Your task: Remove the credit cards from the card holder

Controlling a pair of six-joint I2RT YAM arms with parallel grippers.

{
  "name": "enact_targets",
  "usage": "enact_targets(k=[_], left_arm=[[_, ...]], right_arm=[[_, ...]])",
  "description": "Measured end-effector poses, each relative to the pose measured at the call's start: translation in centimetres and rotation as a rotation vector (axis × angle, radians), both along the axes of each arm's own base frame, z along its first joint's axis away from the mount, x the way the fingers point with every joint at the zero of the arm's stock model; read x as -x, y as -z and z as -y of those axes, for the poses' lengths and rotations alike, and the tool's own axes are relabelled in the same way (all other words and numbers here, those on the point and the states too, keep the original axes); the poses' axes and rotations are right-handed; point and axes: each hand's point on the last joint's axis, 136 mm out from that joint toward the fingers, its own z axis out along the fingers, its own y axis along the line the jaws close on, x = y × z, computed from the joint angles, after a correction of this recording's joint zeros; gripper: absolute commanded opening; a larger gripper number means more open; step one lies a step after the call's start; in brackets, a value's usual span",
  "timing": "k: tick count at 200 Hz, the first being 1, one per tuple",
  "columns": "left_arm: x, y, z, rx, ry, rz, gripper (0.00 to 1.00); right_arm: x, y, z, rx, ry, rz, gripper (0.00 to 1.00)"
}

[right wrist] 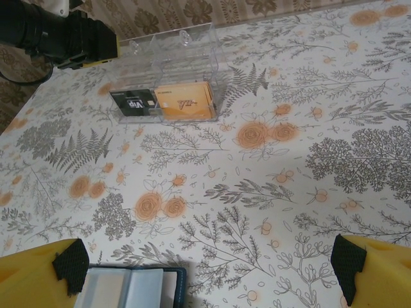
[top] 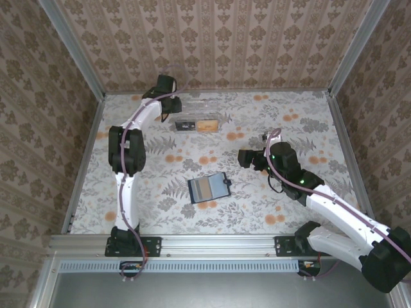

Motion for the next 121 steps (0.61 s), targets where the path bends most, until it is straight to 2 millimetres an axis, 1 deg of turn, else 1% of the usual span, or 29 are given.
enact_targets(k=[69,90,121], left_arm=[[0.3,0.1,0.0,0.001,0.005,0.003,0.25],[1.0,0.0,-0.2,0.0,0.005,0.0,0.25],[2.9,0.1,-0.7,-0.006,0.007,-0.023,0.25]], right_arm=[[0.0,0.0,0.0,-0.011,0.005,-0.002,1.0],[-0.1,0.0,0.0,-0.013,0.005,0.003,1.0],[0.0,0.4,0.0,-0.01,0.005,-0.003,1.0]])
